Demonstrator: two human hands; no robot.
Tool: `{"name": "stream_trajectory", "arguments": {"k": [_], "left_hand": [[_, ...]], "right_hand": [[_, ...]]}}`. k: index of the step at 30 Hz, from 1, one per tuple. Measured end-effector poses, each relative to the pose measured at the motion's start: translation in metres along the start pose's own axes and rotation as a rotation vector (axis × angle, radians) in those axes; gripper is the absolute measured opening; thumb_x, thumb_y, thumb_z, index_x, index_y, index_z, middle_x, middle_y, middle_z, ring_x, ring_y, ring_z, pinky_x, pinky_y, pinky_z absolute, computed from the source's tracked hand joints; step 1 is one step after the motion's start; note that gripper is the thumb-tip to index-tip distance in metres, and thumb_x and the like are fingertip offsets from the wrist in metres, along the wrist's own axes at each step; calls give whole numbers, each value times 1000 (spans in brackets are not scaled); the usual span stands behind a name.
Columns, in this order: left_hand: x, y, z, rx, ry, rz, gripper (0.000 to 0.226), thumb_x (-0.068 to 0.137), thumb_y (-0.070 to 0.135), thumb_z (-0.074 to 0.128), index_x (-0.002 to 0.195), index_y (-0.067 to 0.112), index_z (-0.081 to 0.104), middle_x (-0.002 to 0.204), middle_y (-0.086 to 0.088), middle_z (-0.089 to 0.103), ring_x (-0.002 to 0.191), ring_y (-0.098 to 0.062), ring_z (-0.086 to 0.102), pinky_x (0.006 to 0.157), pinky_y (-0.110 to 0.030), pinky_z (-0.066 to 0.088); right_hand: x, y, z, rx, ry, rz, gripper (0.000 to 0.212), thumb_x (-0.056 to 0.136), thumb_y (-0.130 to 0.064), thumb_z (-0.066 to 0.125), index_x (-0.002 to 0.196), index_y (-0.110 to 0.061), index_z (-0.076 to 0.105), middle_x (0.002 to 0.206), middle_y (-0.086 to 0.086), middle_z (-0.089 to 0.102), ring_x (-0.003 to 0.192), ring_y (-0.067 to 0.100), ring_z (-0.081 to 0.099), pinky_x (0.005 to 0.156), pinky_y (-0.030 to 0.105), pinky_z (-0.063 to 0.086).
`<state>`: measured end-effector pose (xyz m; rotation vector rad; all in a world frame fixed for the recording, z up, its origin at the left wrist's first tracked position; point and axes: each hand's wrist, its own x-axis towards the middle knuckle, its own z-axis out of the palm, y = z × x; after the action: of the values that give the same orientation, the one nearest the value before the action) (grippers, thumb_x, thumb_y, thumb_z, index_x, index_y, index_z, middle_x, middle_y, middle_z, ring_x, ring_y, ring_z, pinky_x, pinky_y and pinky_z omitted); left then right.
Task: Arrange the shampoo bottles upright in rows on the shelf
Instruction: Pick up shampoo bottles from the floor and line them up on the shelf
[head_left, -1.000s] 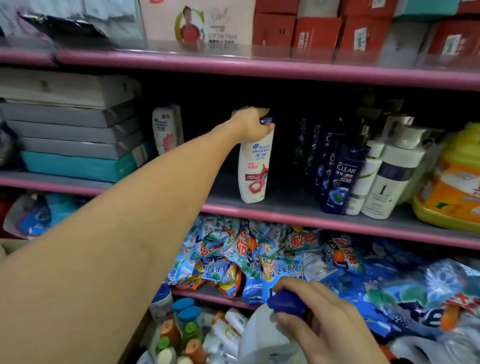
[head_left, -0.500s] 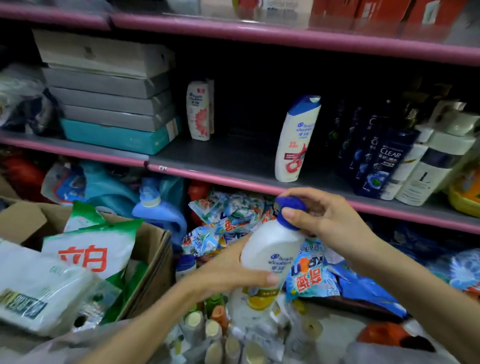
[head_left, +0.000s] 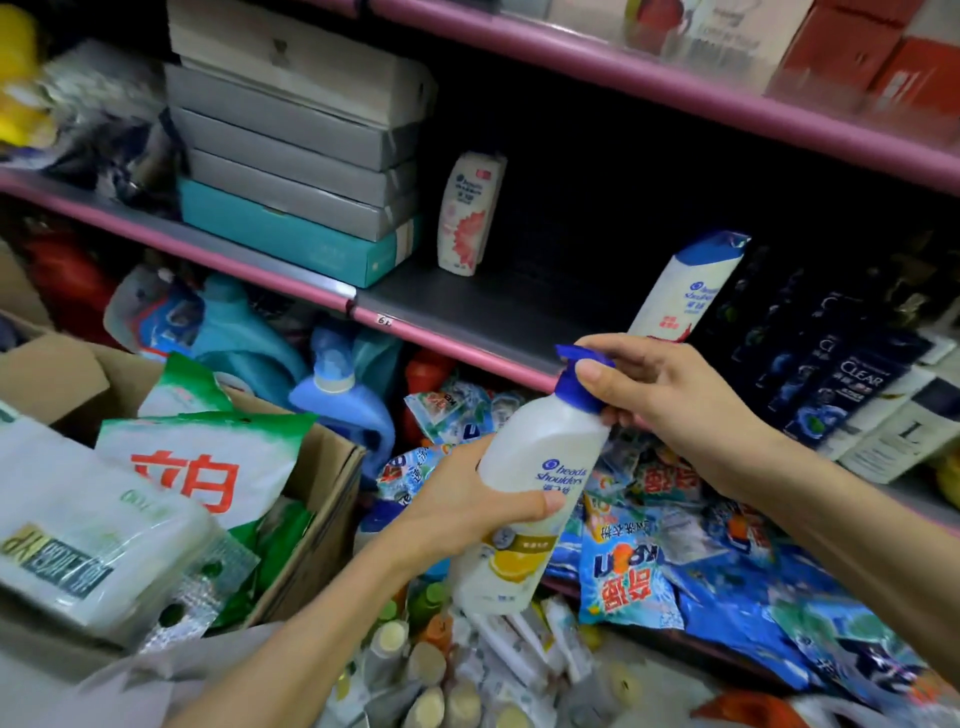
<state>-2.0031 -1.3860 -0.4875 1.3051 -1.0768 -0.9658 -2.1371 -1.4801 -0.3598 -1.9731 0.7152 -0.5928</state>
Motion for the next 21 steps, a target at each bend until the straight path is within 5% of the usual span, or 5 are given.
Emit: {"name": "stream_trajectory", "arguments": {"k": [5, 10, 14, 17, 21], "left_hand": [[-2, 3, -7, -43, 13, -8, 53, 54, 44, 81, 103, 28, 67, 98, 4, 74, 92, -17, 70, 85, -48, 55], [-8, 8, -13, -115, -55, -54, 49, 58, 39, 81, 103, 24, 69, 100, 0, 74, 93, -21, 71, 87, -48, 55], [-12, 16, -16, -194, -98, -103, 55, 57, 38, 80, 106, 15, 68, 102, -9, 73, 96, -29, 69, 90, -54, 51], [-13, 21, -17, -220, -106, -125, 64, 57, 41, 78, 112, 10, 65, 106, -14, 71, 101, -37, 66, 93, -64, 44], [-9, 31, -17, -257, -118, -133, 66, 61, 43, 78, 117, 12, 62, 109, -15, 70, 104, -39, 64, 97, -67, 39]], "right_hand": [[7, -3, 9, -19, 14, -12, 13, 88, -28, 63, 98, -24, 70, 82, -7, 71, 73, 8, 58, 71, 30, 48], [8, -15, 8, -73, -31, -6, 19, 86, -35, 64, 101, -25, 69, 76, -11, 70, 61, 0, 59, 59, 11, 45], [5, -23, 10, -55, -66, 34, 40, 69, -44, 71, 102, -23, 68, 86, -8, 72, 74, -3, 66, 61, 7, 48], [-3, -17, 20, 35, -212, 118, 39, 68, -33, 77, 102, -18, 66, 95, 1, 75, 86, 15, 72, 72, 22, 58], [-2, -9, 28, 130, -97, 90, 26, 67, -22, 82, 90, -18, 70, 85, 5, 76, 77, 20, 73, 60, 22, 56]]}}
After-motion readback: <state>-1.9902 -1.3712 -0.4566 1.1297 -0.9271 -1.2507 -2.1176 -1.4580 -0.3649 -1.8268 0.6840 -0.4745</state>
